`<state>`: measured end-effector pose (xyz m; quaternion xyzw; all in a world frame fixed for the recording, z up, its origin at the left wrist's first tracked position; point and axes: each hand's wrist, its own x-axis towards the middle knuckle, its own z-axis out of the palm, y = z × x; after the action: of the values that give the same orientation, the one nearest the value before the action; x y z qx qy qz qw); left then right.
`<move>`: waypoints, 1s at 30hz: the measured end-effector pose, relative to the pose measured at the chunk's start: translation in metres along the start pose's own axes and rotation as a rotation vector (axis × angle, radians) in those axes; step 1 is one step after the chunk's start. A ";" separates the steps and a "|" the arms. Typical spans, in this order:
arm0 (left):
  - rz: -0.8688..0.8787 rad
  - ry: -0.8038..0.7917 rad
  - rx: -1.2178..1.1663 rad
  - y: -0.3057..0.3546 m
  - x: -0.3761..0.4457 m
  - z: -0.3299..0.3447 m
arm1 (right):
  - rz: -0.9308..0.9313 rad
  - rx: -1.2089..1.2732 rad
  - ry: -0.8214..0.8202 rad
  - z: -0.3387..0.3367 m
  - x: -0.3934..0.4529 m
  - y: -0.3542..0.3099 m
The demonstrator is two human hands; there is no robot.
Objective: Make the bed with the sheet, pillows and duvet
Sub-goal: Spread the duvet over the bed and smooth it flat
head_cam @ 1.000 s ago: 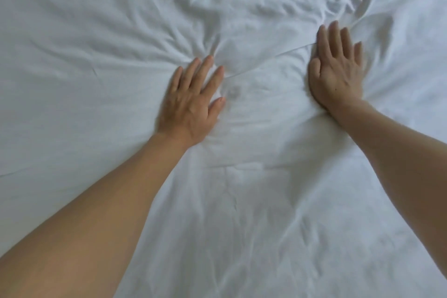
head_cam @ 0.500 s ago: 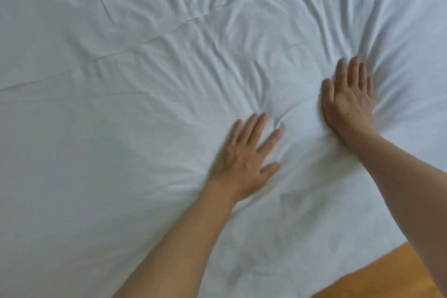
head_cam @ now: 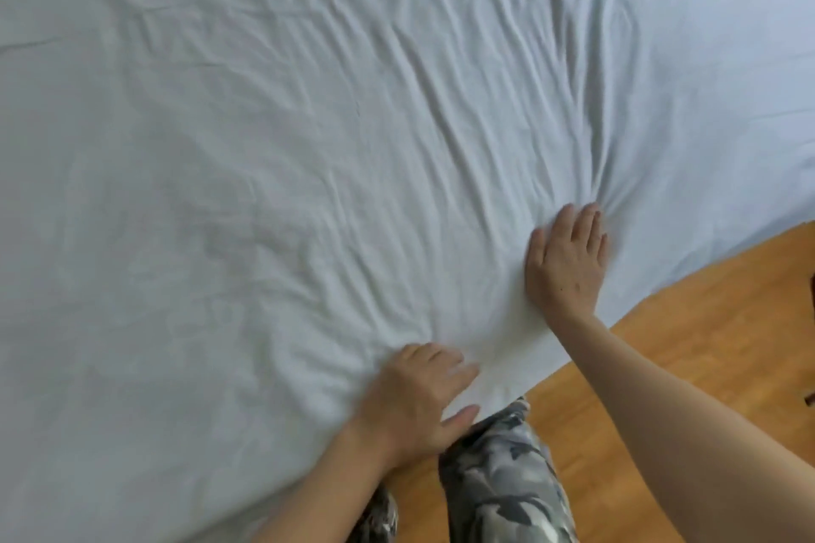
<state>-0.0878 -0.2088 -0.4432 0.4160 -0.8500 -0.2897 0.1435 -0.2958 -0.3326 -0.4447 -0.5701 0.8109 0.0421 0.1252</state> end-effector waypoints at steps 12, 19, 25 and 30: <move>-0.899 0.352 0.369 -0.135 0.231 -0.072 | -0.617 -0.029 -0.055 -0.037 0.212 -0.066; -0.418 0.123 0.282 0.068 0.414 0.093 | -0.151 -0.099 0.023 -0.080 0.311 0.226; -0.117 -0.210 0.351 0.158 0.454 0.156 | 0.094 -0.060 0.015 -0.105 0.327 0.351; 0.255 -0.225 0.369 0.151 0.450 0.150 | 0.280 -0.039 -0.004 -0.117 0.340 0.376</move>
<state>-0.5308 -0.4352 -0.4682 0.2895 -0.9448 -0.1537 0.0052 -0.7737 -0.5375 -0.4455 -0.4534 0.8814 0.0759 0.1086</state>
